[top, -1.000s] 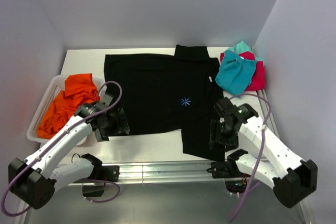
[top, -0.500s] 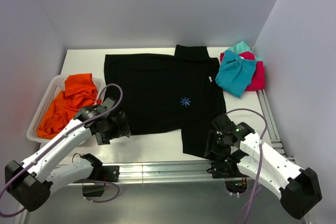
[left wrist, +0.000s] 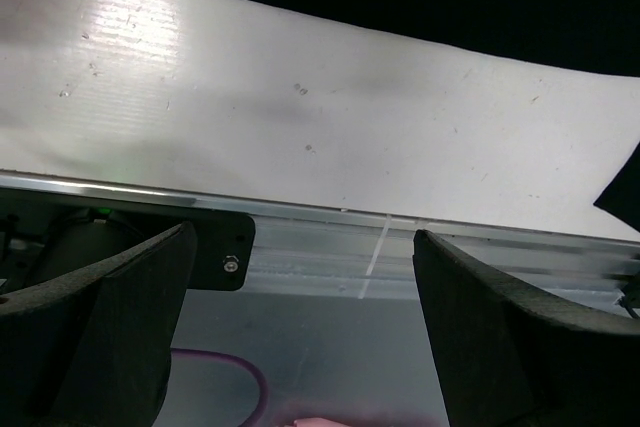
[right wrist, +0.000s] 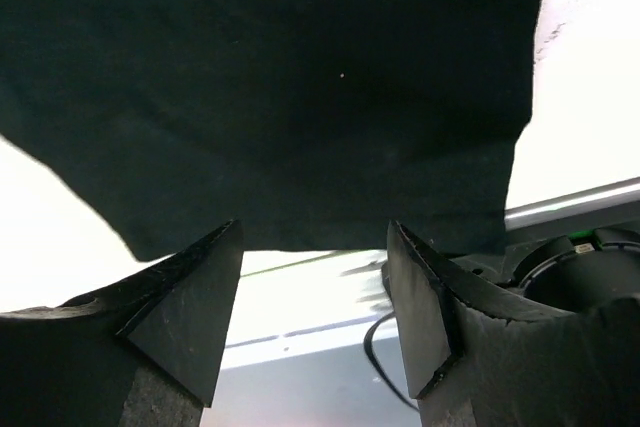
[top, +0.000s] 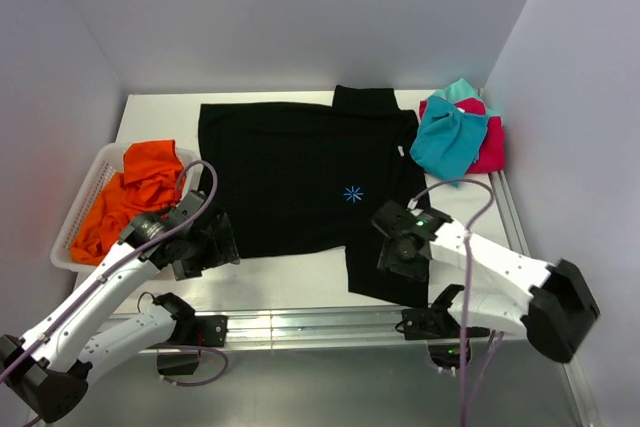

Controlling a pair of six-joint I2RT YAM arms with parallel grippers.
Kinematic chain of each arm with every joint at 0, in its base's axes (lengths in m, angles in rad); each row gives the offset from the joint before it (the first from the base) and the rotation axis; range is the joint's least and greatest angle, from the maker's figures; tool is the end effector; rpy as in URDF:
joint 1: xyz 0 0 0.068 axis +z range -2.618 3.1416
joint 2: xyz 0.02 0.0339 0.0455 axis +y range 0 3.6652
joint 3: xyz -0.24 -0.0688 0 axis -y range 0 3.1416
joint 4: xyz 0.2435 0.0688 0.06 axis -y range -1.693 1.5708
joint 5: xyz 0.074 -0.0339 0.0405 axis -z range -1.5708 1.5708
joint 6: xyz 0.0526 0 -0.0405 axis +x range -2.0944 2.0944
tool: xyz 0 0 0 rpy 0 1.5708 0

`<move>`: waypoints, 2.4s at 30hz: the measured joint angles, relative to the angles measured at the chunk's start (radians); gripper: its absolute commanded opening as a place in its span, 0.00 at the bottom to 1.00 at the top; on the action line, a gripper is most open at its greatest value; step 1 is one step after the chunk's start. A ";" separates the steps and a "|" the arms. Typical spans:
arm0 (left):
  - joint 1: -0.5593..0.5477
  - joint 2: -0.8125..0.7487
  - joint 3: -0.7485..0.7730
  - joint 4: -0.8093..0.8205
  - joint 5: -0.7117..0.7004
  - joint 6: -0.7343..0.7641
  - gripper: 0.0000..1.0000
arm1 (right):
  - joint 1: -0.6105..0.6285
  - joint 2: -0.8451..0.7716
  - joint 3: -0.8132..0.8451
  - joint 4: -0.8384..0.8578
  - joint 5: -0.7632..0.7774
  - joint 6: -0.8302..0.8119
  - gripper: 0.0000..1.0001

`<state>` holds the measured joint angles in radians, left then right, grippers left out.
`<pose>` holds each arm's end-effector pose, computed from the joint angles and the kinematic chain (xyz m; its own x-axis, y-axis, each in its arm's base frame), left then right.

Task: Fold and stack the t-shirts
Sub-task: Fold the tshirt

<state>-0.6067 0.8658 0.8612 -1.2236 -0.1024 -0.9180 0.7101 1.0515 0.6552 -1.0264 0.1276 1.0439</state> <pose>0.1269 -0.0815 0.2362 -0.8982 -0.3386 -0.2805 -0.2873 0.9349 -0.2084 0.1312 0.1040 0.1584 -0.9237 0.3365 -0.1830 0.3303 0.9417 0.0643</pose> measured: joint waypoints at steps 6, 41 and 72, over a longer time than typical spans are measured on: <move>0.000 -0.047 -0.005 -0.016 0.003 0.008 0.97 | 0.137 0.249 0.067 0.021 0.022 0.019 0.68; 0.000 -0.052 0.008 -0.077 -0.007 0.028 0.97 | 0.340 0.319 -0.018 0.198 -0.029 0.072 0.00; 0.118 0.430 -0.008 0.182 -0.013 -0.074 0.93 | 0.095 0.304 0.405 -0.085 0.216 -0.226 0.00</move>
<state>-0.4885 1.2953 0.8536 -1.0416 -0.1150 -0.9920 0.8055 1.3556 1.0603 -1.1110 0.3431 0.8177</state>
